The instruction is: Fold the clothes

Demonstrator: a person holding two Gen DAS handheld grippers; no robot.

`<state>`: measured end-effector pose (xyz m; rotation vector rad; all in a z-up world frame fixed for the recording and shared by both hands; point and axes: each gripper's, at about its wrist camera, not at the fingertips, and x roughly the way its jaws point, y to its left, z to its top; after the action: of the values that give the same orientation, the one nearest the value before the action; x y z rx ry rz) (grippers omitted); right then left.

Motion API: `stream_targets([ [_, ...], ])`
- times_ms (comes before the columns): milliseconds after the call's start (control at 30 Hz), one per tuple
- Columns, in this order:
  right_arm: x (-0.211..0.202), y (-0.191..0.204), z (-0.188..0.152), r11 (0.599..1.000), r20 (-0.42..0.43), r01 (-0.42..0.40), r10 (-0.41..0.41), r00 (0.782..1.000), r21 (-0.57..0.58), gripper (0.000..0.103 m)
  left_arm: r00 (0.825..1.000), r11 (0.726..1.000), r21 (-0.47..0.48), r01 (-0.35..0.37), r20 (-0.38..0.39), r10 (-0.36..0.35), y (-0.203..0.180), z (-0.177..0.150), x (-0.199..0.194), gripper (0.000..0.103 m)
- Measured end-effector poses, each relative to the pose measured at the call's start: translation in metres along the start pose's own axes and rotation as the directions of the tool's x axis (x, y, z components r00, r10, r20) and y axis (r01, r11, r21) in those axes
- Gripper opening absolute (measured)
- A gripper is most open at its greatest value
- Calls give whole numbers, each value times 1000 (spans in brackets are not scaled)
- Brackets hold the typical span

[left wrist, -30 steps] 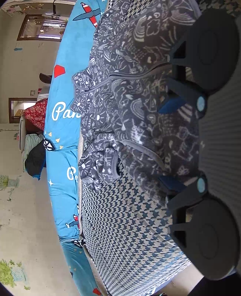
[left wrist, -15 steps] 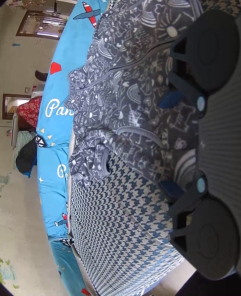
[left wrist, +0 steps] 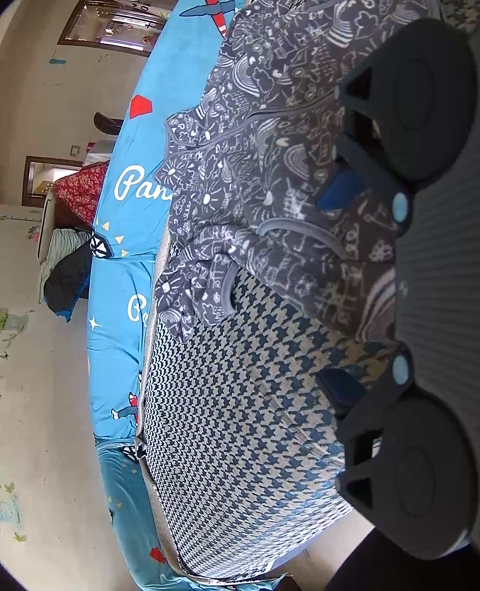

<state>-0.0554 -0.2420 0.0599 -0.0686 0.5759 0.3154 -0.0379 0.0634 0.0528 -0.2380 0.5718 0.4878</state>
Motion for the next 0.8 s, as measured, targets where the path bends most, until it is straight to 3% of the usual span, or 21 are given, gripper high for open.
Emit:
stream_targets([
  [133, -11, -2, 3, 993, 19, -115, 114, 993, 34, 37, 1000, 1000, -7, 4, -10, -4, -1, 0, 1, 97],
  [200, -15, 0, 2, 990, 28, -135, 134, 991, 29, 40, 1000, 1000, -12, 7, -19, -7, -2, 0, 2, 99],
  [300, -12, -1, 4, 993, 37, -105, 103, 994, 51, 43, 999, 1000, -18, 17, -36, -17, -2, -1, 4, 100],
  [500, 12, -17, 10, 985, -6, 43, -42, 999, 169, 51, 998, 999, 2, 35, -47, -35, -8, -3, 6, 102],
  [800, 66, -40, 17, 930, -75, 42, -16, 997, 365, 54, 996, 999, 10, 33, -80, -32, -10, -8, 12, 103],
])
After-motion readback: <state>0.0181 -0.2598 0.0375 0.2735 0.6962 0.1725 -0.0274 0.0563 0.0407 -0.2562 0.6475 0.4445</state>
